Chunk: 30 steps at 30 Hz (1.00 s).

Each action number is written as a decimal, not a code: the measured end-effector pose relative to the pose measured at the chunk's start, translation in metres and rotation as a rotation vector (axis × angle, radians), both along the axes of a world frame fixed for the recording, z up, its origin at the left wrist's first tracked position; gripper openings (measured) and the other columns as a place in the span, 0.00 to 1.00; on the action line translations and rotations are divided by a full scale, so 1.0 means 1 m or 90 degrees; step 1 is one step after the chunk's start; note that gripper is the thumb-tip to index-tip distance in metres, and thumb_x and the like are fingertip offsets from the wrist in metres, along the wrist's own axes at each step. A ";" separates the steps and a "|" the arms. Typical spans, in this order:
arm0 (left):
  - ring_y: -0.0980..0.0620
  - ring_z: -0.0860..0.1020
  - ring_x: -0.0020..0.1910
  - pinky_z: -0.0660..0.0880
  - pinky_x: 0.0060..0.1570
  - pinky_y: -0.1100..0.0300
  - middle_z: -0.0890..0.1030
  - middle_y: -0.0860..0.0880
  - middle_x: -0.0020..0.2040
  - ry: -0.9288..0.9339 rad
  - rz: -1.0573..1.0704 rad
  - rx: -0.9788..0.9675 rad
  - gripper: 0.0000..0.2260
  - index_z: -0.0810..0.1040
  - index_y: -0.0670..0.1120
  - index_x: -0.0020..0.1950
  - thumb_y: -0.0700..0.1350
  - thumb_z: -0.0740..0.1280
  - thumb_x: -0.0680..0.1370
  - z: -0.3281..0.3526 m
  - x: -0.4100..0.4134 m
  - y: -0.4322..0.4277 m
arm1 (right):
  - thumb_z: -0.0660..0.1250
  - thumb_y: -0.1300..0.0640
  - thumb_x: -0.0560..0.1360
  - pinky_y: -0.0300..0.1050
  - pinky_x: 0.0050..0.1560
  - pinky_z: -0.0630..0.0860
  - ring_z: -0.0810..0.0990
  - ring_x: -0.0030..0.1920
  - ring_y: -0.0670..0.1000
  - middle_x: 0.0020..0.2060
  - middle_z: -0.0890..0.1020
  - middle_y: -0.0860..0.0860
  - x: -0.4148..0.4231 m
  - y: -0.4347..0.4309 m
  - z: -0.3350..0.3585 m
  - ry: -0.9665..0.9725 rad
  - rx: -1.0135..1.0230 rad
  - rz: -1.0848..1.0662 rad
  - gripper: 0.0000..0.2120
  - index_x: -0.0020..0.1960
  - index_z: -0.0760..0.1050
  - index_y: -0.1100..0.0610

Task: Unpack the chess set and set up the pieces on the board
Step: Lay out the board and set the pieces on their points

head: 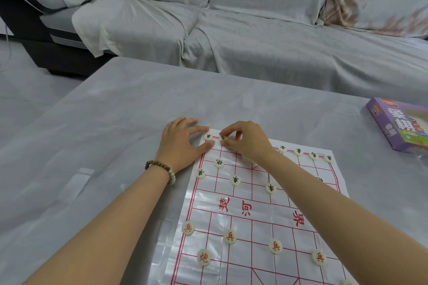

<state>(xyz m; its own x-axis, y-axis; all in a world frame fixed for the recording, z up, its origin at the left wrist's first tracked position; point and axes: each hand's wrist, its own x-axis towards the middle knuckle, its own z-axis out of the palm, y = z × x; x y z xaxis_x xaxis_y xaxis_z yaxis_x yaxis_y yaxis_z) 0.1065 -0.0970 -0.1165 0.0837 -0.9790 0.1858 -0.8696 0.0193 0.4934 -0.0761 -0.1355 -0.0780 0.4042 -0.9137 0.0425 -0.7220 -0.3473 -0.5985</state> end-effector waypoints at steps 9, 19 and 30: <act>0.52 0.55 0.73 0.44 0.72 0.54 0.64 0.53 0.72 -0.057 -0.065 -0.064 0.27 0.68 0.57 0.68 0.66 0.44 0.76 0.009 -0.007 0.009 | 0.69 0.51 0.73 0.34 0.42 0.71 0.75 0.41 0.44 0.45 0.80 0.42 -0.055 0.012 0.026 0.069 -0.037 -0.010 0.07 0.50 0.80 0.48; 0.54 0.49 0.74 0.32 0.67 0.66 0.58 0.56 0.75 -0.097 -0.174 -0.067 0.33 0.74 0.63 0.61 0.65 0.33 0.75 0.014 -0.013 0.014 | 0.68 0.41 0.71 0.42 0.57 0.66 0.75 0.54 0.46 0.52 0.79 0.44 -0.066 0.036 0.015 0.243 -0.079 -0.004 0.16 0.54 0.79 0.47; 0.51 0.54 0.73 0.44 0.70 0.57 0.62 0.54 0.73 -0.095 -0.167 -0.068 0.37 0.74 0.58 0.64 0.69 0.33 0.72 0.017 -0.013 0.016 | 0.70 0.53 0.72 0.36 0.47 0.72 0.78 0.44 0.44 0.48 0.83 0.45 -0.059 0.022 0.027 0.077 -0.020 -0.011 0.10 0.54 0.80 0.50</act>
